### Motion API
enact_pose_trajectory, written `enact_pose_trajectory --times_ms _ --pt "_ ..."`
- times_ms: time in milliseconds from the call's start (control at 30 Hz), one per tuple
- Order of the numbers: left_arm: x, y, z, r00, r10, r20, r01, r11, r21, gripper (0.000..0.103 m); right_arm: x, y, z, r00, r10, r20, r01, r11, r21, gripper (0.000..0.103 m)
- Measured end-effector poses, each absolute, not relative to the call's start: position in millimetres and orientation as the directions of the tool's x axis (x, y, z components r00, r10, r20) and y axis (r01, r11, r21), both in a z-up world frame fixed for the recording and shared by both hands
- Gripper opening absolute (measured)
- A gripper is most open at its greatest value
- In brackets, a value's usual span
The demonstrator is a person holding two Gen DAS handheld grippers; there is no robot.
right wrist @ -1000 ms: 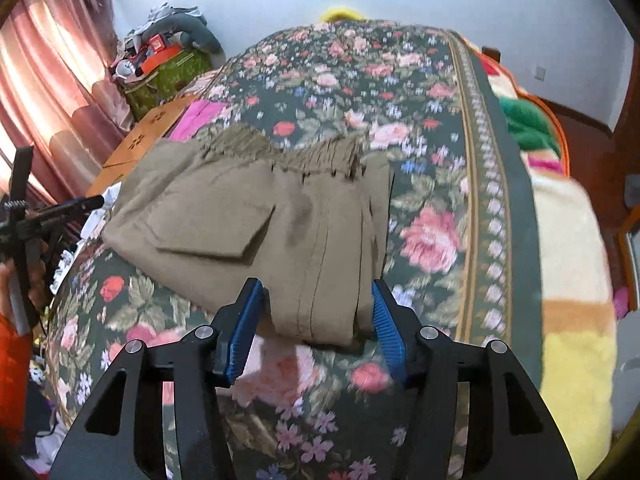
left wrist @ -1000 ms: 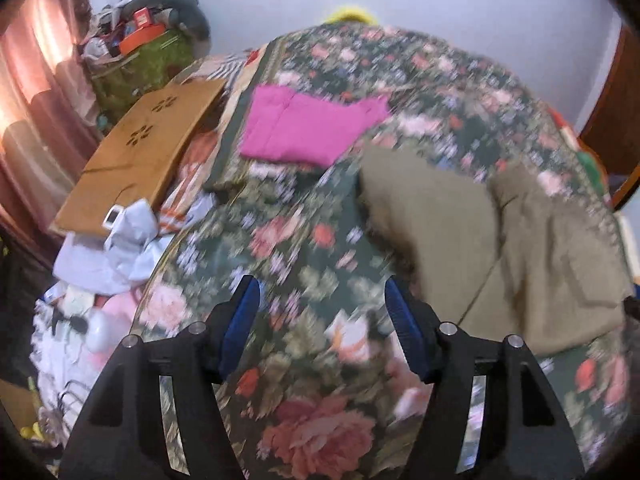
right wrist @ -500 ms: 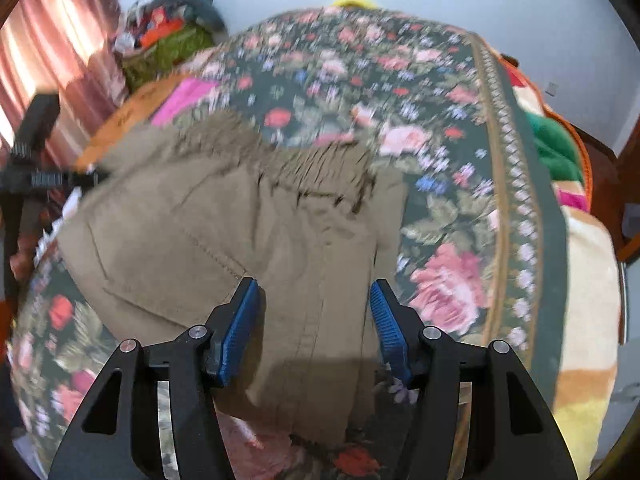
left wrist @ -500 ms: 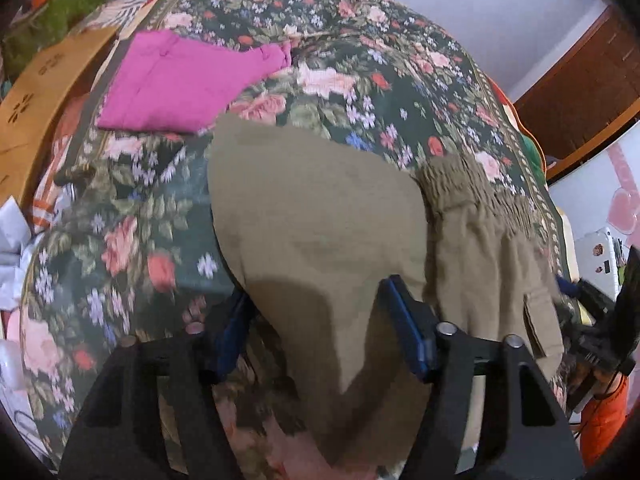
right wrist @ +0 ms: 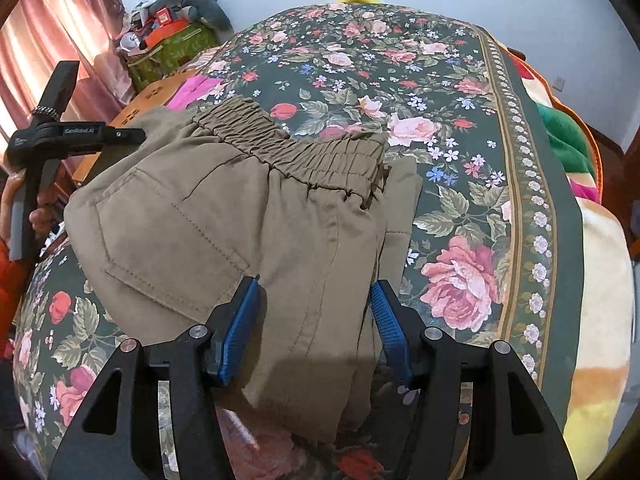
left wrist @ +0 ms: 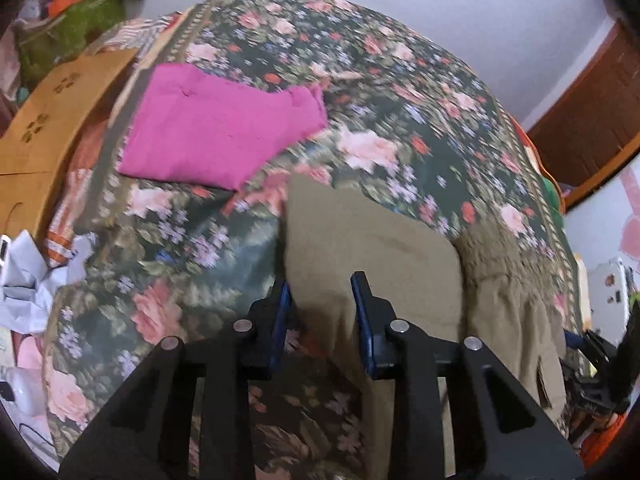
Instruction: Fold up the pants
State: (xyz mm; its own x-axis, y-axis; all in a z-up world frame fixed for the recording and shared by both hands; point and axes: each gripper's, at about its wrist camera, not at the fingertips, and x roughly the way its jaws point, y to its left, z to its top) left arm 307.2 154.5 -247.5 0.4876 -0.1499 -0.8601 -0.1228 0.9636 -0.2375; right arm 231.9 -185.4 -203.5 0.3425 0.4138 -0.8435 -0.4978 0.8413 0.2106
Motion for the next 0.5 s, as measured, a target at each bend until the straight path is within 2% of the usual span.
enact_pose_trajectory --times_ms 67,133,167,267,367,467,500 --pt "309.9 161.3 -245.4 0.5 -0.074 -0.863 -0.164 0.97 -0.178 0.03 231.7 -185.8 -204.0 0.341 0.418 -0.842 -0.495 0.841 0.217 0.055" --pt "313.3 171.1 -242.0 0.502 0.052 -0.863 -0.224 0.972 -0.071 0.021 231.5 -185.8 -204.1 0.341 0.42 -0.841 -0.494 0.841 0.219 0.055" --pt "314.1 176.3 -241.3 0.494 0.065 -0.867 -0.236 0.97 -0.062 0.021 231.3 -185.6 -204.0 0.341 0.42 -0.841 -0.494 0.841 0.22 0.055" --pt "311.1 190.2 -238.8 0.481 0.001 -0.877 -0.233 0.964 -0.127 0.021 231.2 -186.1 -203.9 0.343 0.419 -0.841 -0.493 0.842 0.218 0.055" --pt "298.5 184.2 -231.4 0.486 0.008 -0.874 -0.199 0.975 -0.101 0.021 233.1 -189.1 -202.9 0.346 0.416 -0.841 -0.474 0.851 0.226 0.056" --pt "283.9 174.3 -227.8 0.478 -0.033 -0.878 -0.163 0.979 -0.125 0.032 236.1 -195.5 -199.9 0.331 0.428 -0.841 -0.44 0.858 0.263 0.059" --pt "280.8 171.3 -227.4 0.476 -0.04 -0.878 -0.159 0.979 -0.13 0.042 236.6 -197.6 -198.1 0.329 0.432 -0.84 -0.432 0.86 0.273 0.06"
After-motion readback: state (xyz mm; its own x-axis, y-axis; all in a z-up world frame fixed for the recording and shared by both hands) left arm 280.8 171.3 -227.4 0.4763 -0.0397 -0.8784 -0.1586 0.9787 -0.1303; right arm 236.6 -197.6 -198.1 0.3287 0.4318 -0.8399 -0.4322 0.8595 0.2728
